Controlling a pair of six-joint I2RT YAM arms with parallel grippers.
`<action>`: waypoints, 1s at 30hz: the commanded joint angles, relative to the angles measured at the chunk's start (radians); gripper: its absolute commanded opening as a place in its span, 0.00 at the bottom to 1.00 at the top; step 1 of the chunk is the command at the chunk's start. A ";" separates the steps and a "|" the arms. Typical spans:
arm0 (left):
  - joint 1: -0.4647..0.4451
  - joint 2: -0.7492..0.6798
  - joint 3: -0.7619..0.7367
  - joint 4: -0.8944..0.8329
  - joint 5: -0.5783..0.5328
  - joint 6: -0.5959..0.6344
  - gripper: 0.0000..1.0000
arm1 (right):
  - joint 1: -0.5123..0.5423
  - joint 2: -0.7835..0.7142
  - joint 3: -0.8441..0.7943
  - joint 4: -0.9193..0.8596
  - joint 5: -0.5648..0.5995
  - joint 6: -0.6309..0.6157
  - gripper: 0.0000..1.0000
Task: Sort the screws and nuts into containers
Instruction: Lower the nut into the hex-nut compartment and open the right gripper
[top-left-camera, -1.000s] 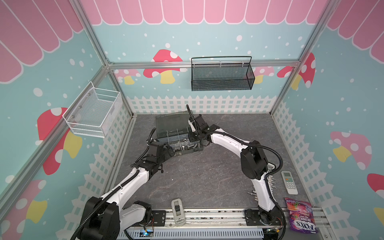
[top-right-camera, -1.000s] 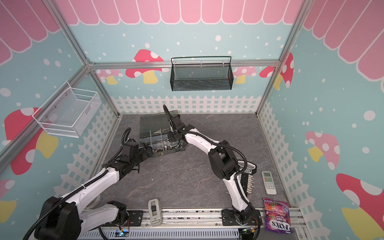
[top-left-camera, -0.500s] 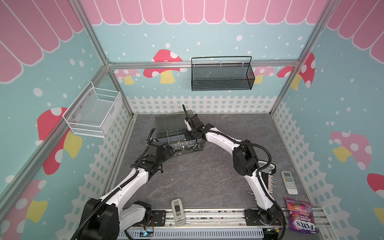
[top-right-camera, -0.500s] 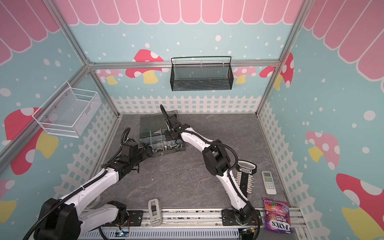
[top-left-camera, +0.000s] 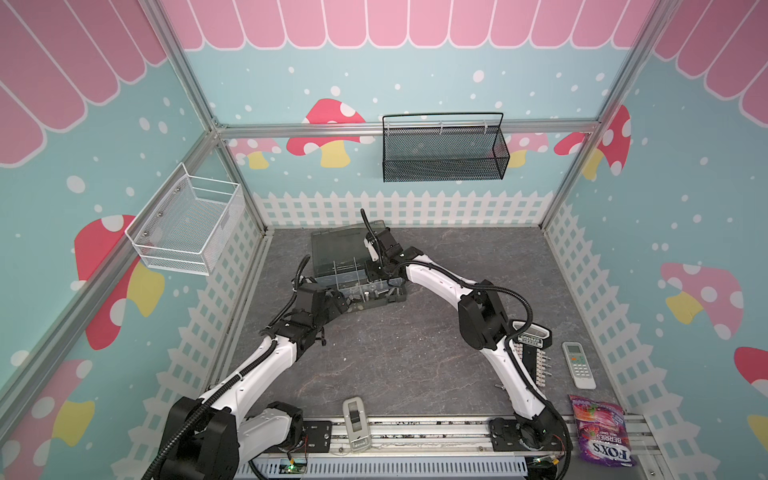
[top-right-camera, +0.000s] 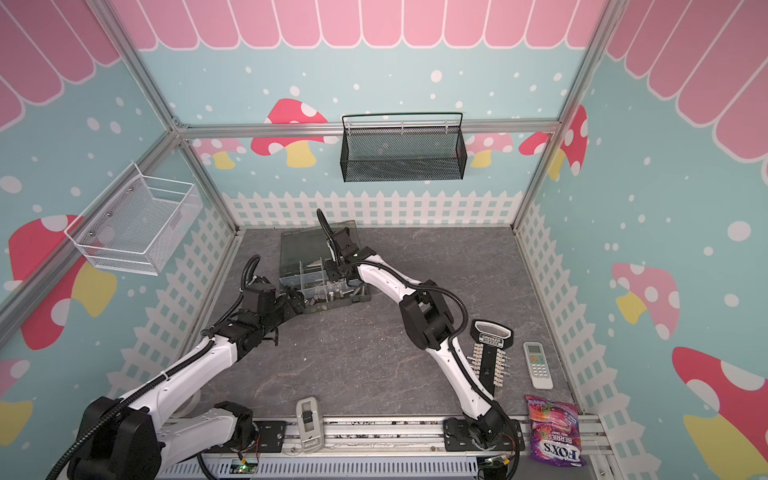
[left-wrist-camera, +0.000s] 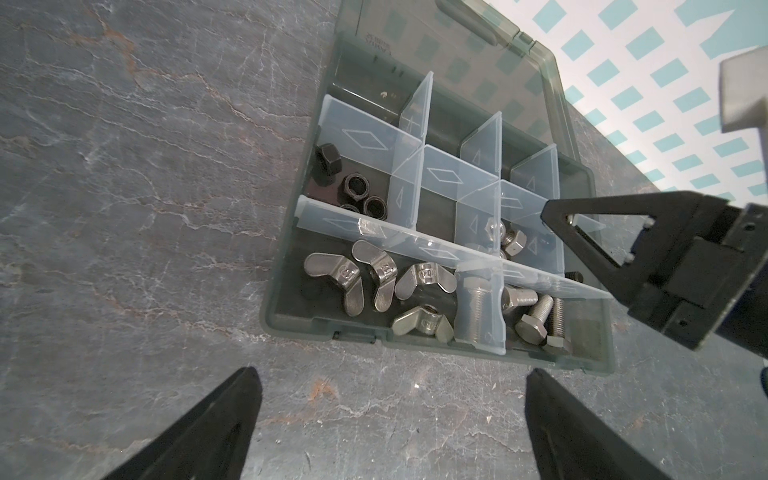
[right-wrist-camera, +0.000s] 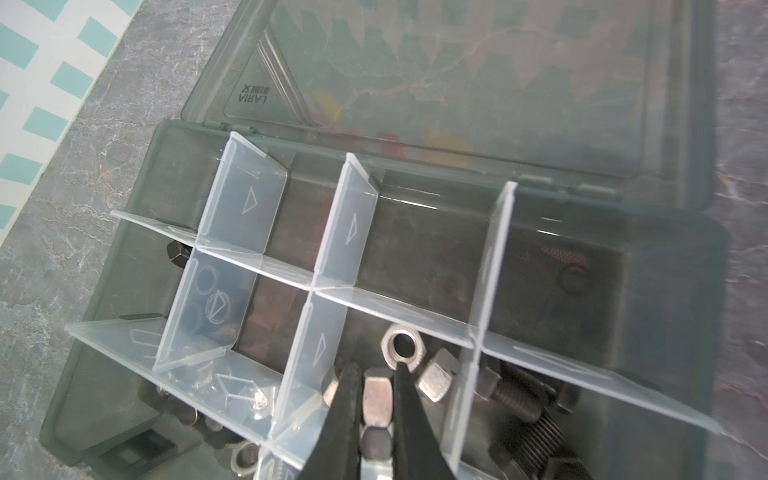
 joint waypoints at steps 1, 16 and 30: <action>0.009 -0.022 -0.007 -0.004 -0.017 -0.017 1.00 | 0.009 0.034 0.041 -0.011 -0.019 -0.009 0.12; 0.010 -0.034 -0.011 -0.009 -0.016 -0.015 1.00 | 0.009 0.032 0.042 -0.031 0.015 -0.010 0.27; 0.012 -0.050 -0.013 -0.019 -0.026 -0.012 1.00 | 0.009 -0.044 0.006 -0.063 0.084 -0.015 0.30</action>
